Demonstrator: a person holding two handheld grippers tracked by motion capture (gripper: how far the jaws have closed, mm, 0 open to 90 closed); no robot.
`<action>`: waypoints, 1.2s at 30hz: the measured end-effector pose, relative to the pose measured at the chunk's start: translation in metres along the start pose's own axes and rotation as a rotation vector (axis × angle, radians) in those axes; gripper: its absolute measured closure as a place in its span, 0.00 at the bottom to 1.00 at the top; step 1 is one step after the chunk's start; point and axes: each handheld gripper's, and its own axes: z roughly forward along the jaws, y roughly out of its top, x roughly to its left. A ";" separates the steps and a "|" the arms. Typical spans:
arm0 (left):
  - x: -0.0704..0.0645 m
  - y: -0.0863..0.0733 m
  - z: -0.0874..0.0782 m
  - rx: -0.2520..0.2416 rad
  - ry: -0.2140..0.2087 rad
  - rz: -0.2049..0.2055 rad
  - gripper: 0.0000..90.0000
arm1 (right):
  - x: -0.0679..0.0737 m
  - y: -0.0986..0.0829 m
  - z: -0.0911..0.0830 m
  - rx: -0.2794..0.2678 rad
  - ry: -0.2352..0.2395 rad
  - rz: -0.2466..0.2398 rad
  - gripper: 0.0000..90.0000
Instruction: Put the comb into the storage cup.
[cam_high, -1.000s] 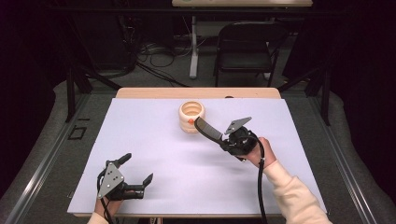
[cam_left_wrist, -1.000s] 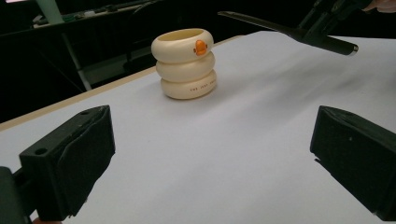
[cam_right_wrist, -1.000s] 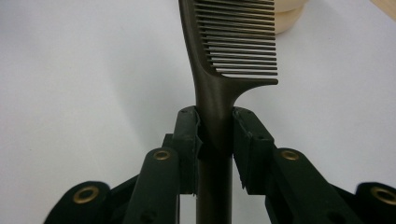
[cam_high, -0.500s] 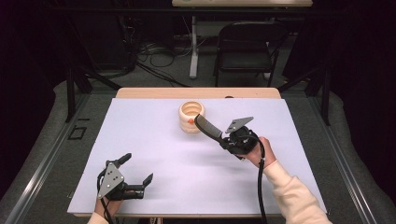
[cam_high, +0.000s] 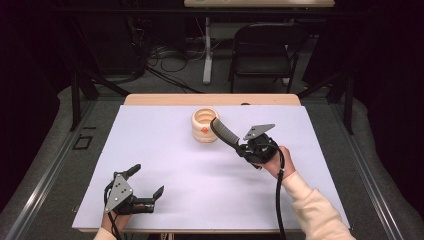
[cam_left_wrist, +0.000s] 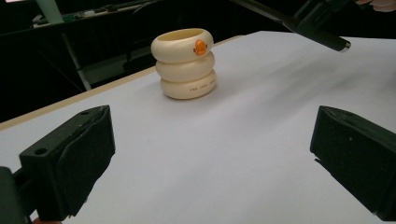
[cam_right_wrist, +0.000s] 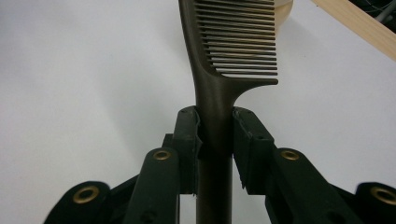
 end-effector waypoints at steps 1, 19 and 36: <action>0.000 0.000 0.000 0.000 -0.001 0.001 0.00 | 0.000 0.000 0.000 -0.004 -0.001 0.001 0.80; 0.000 0.000 0.001 0.003 -0.001 -0.001 0.00 | -0.003 0.000 0.001 -0.050 -0.029 0.020 0.80; 0.000 0.000 0.001 0.005 0.000 0.003 0.00 | -0.002 0.004 0.003 -0.092 -0.045 0.023 0.80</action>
